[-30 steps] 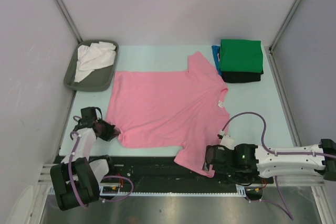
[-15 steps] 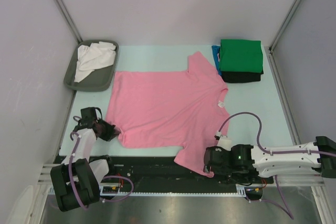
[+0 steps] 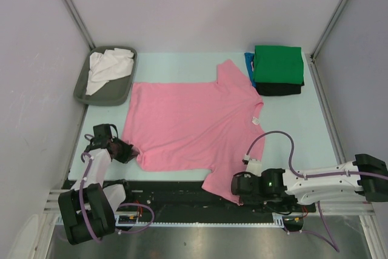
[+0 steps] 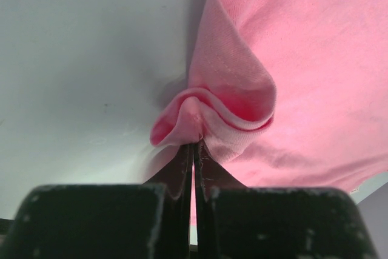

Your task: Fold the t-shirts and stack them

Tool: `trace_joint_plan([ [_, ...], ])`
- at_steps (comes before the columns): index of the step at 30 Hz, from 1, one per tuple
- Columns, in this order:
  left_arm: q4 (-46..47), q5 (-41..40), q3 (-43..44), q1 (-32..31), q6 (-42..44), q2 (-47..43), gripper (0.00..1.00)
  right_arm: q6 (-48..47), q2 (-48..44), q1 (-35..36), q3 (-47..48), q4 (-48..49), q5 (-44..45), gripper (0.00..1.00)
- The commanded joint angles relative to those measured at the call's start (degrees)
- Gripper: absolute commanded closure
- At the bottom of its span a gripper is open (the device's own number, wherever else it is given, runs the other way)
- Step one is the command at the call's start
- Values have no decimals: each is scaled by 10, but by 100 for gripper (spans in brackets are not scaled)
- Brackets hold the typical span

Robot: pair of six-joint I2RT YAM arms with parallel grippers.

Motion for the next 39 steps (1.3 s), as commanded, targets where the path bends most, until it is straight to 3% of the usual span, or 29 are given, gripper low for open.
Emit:
trace_joint_plan([
  [1, 3, 10, 1, 1, 10, -2, 100, 20, 8, 5, -2, 3, 14, 100],
  [10, -30, 16, 36, 4, 24, -20, 100, -13, -55, -20, 62, -77, 119, 100],
  [18, -40, 43, 101, 6, 30, -10, 100, -269, -83, -188, 162, -72, 160, 100],
  [28, -48, 69, 152, 7, 29, 8, 100, -474, -48, -391, 230, 34, 65, 100],
  [39, -62, 82, 162, 29, 46, 1, 100, -563, 29, -530, 335, 87, -42, 100],
])
